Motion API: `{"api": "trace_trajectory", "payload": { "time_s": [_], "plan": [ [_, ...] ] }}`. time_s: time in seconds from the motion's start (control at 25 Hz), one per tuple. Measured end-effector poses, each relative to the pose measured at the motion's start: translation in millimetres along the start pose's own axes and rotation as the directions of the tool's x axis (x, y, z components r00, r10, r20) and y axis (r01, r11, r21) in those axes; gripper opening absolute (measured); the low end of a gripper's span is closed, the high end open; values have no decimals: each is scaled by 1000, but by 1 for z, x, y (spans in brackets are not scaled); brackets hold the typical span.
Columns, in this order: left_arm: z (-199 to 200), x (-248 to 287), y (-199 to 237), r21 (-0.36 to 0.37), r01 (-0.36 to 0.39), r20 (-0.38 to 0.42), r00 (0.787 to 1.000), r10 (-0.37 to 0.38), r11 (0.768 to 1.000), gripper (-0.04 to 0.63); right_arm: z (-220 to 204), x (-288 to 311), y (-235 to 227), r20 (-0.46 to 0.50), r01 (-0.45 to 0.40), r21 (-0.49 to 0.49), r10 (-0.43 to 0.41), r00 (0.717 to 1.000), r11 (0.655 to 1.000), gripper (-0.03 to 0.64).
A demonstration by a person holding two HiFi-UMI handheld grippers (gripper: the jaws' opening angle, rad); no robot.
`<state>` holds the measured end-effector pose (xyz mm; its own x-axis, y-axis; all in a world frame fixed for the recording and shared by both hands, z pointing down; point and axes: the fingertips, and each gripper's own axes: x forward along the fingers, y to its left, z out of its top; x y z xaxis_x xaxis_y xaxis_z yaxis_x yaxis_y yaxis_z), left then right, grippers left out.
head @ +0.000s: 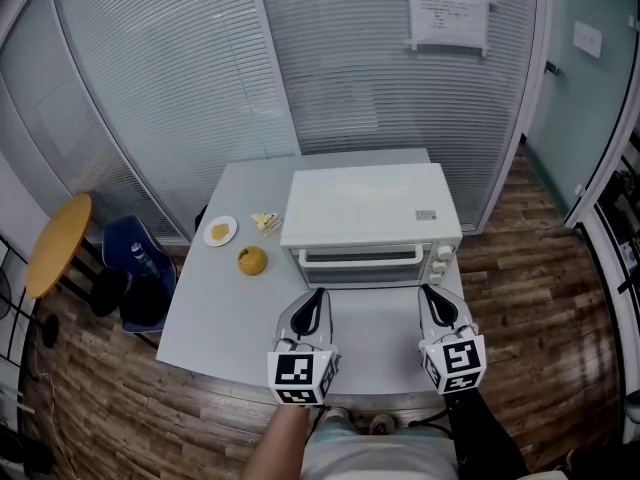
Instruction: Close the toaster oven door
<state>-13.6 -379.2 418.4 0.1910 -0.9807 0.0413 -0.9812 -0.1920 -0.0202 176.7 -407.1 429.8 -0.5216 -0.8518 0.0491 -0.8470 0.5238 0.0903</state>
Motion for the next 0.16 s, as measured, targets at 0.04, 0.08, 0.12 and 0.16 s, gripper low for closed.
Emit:
{"api": "trace_trajectory", "payload": {
  "time_s": [0.04, 0.08, 0.12, 0.16],
  "plan": [
    [0, 0, 0, 3, 1, 1, 1000, -1, 1000, 57, 0, 0, 0, 0, -1, 1, 1, 1000, 1000, 2],
    [0, 0, 0, 6, 2, 1, 1000, -2, 1000, 57, -1, 0, 1, 0, -2, 1, 2, 1000, 1000, 2],
    [0, -1, 0, 8, 2, 1, 1000, -2, 1000, 57, -2, 0, 2, -1, -3, 1, 3, 1000, 1000, 2],
    [0, -1, 0, 10, 2, 0, 1000, -2, 1000, 57, -2, 0, 3, -1, -5, 1, 5, 1000, 1000, 2]
  ]
}}
